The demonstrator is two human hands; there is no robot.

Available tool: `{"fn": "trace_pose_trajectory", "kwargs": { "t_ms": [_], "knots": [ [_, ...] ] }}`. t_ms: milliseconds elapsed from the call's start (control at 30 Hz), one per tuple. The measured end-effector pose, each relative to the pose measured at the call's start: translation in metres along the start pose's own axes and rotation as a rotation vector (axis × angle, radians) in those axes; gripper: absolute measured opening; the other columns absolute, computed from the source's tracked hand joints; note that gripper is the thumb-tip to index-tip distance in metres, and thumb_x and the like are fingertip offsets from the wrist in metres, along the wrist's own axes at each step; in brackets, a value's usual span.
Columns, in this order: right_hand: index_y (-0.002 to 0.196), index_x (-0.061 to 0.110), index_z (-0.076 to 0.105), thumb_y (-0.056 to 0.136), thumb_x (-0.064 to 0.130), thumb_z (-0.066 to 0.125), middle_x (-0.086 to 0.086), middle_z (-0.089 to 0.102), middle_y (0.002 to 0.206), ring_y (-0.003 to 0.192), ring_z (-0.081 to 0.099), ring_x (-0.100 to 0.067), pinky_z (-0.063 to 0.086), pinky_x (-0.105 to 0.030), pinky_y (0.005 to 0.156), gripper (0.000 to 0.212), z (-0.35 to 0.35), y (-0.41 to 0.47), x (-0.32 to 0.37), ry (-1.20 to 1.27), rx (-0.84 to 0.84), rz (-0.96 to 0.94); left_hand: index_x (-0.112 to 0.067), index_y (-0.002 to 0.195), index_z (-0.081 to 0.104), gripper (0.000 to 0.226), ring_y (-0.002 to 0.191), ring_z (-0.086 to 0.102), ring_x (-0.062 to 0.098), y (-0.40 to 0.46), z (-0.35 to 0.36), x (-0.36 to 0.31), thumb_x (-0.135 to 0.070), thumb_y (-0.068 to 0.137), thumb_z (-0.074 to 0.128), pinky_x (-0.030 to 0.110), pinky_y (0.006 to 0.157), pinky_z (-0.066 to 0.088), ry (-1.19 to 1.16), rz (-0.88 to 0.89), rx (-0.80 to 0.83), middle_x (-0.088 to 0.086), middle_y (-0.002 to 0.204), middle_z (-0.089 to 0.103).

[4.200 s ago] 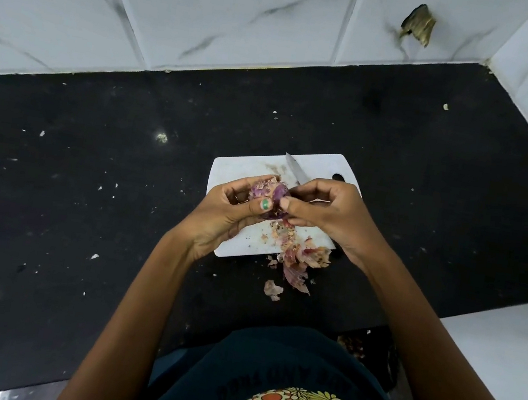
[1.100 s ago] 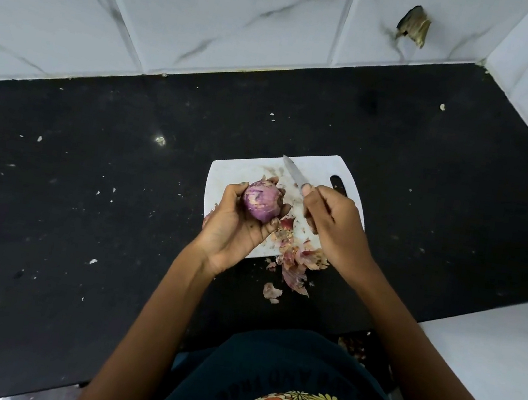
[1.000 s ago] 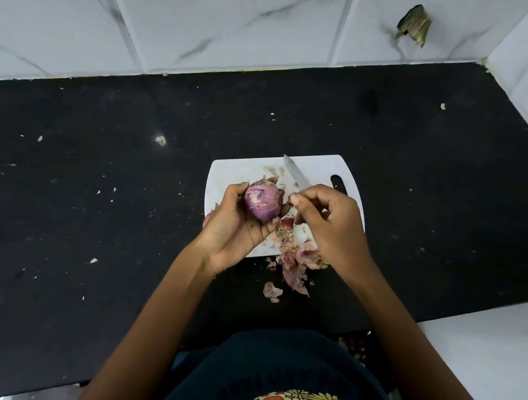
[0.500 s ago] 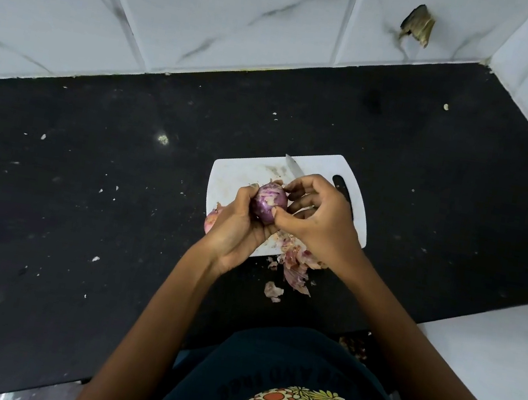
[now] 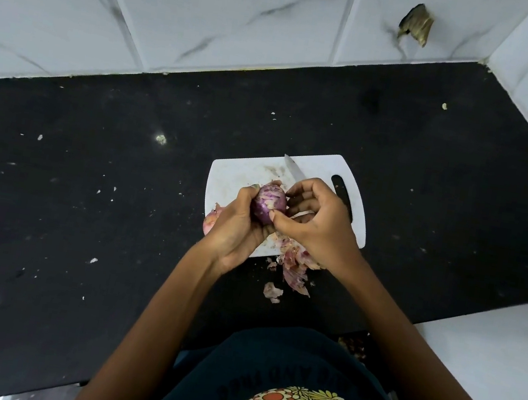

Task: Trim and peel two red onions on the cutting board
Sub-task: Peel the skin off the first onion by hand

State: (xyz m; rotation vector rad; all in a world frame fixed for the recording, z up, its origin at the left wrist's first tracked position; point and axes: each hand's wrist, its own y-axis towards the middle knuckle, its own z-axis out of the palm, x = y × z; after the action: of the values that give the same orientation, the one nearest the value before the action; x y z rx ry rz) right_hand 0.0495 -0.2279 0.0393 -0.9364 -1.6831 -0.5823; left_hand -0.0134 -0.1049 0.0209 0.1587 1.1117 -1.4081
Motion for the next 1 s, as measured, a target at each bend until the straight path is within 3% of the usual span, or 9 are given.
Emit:
{"fn": "trace_pose_trajectory", "kwargs": {
  "t_ms": [67,200,267,367,467,600,667,800,1000],
  "knots": [
    [0.097,0.017,0.059,0.071,0.012,0.079,0.002,0.066,0.085,0.076,0.066,-0.013,0.055,-0.02,0.065,0.033,-0.0002,0.0009,0.001,-0.013,-0.011,-0.006,-0.006,0.098,0.063,0.038,0.095,0.062,0.02,-0.0001,0.0003,-0.0001,-0.024,0.102,0.031,0.036,0.097,0.045,-0.003,0.003,-0.002,0.012,0.094,0.07],
    [0.093,0.014,0.064,0.076,0.004,0.072,0.001,0.067,0.082,0.076,0.066,-0.013,0.056,-0.021,0.068,0.021,-0.004,0.003,0.0015,0.029,0.008,0.007,-0.007,0.1,0.061,0.036,0.085,0.06,0.014,0.0002,-0.0027,-0.0004,-0.025,0.102,0.03,0.026,0.076,0.05,-0.025,-0.003,0.003,0.01,0.093,0.068],
    [0.089,0.014,0.067,0.079,0.001,0.067,-0.001,0.069,0.08,0.075,0.067,-0.015,0.058,-0.027,0.071,0.017,-0.0045,0.0041,-0.0007,0.053,-0.009,0.004,-0.007,0.099,0.061,0.035,0.078,0.064,0.012,-0.0001,-0.0026,0.0003,-0.024,0.102,0.03,0.022,0.064,0.054,-0.043,-0.004,0.012,0.009,0.089,0.07],
    [0.09,0.011,0.068,0.084,-0.001,0.061,-0.005,0.07,0.081,0.074,0.069,-0.016,0.059,-0.029,0.069,0.015,-0.0046,0.0054,-0.0034,0.111,-0.034,0.011,-0.008,0.098,0.06,0.035,0.074,0.066,0.012,-0.0002,-0.0005,0.0005,-0.024,0.102,0.03,0.021,0.06,0.053,-0.062,0.007,0.008,0.008,0.086,0.071],
    [0.096,0.012,0.064,0.092,0.004,0.054,-0.006,0.068,0.086,0.074,0.069,-0.014,0.057,-0.024,0.063,0.013,-0.0031,0.005,-0.0045,0.145,-0.038,0.035,-0.009,0.104,0.06,0.033,0.081,0.066,0.014,-0.0002,0.0003,-0.0002,-0.025,0.102,0.031,0.021,0.06,0.053,-0.087,0.015,-0.003,0.008,0.091,0.07],
    [0.096,0.015,0.059,0.101,0.025,0.042,-0.005,0.066,0.086,0.074,0.067,-0.02,0.053,-0.028,0.058,0.02,-0.0039,0.0028,-0.0081,0.09,-0.049,0.079,-0.013,0.108,0.06,0.024,0.085,0.064,0.011,-0.001,-0.0016,0.0003,-0.021,0.101,0.039,0.02,0.064,0.053,-0.017,0.061,0.017,0.005,0.097,0.066],
    [0.105,0.014,0.058,0.099,0.03,0.047,-0.008,0.066,0.093,0.074,0.068,-0.019,0.054,-0.027,0.058,0.021,-0.0058,0.0015,-0.0064,0.141,0.0,0.13,-0.008,0.111,0.061,0.023,0.087,0.064,0.013,-0.0029,-0.0016,-0.0003,-0.019,0.097,0.045,0.019,0.068,0.054,0.03,0.074,0.046,0.005,0.096,0.069],
    [0.123,0.015,0.054,0.088,0.022,0.065,-0.009,0.063,0.109,0.084,0.071,-0.019,0.059,-0.034,0.069,0.037,-0.0094,0.001,-0.0027,0.229,0.109,0.161,0.001,0.131,0.051,0.048,0.091,0.067,0.013,-0.0068,-0.0044,-0.0035,-0.013,0.086,0.056,0.02,0.077,0.055,0.021,0.088,0.094,0.009,0.102,0.07],
    [0.118,0.006,0.057,0.082,0.005,0.07,-0.012,0.062,0.114,0.092,0.07,-0.023,0.059,-0.036,0.079,0.038,-0.006,-0.0026,0.0017,0.362,0.036,0.105,0.001,0.128,0.053,0.05,0.098,0.068,0.016,-0.0075,-0.0093,-0.0078,-0.013,0.081,0.061,0.026,0.087,0.055,0.039,0.095,0.146,0.01,0.104,0.072]
  ]
}}
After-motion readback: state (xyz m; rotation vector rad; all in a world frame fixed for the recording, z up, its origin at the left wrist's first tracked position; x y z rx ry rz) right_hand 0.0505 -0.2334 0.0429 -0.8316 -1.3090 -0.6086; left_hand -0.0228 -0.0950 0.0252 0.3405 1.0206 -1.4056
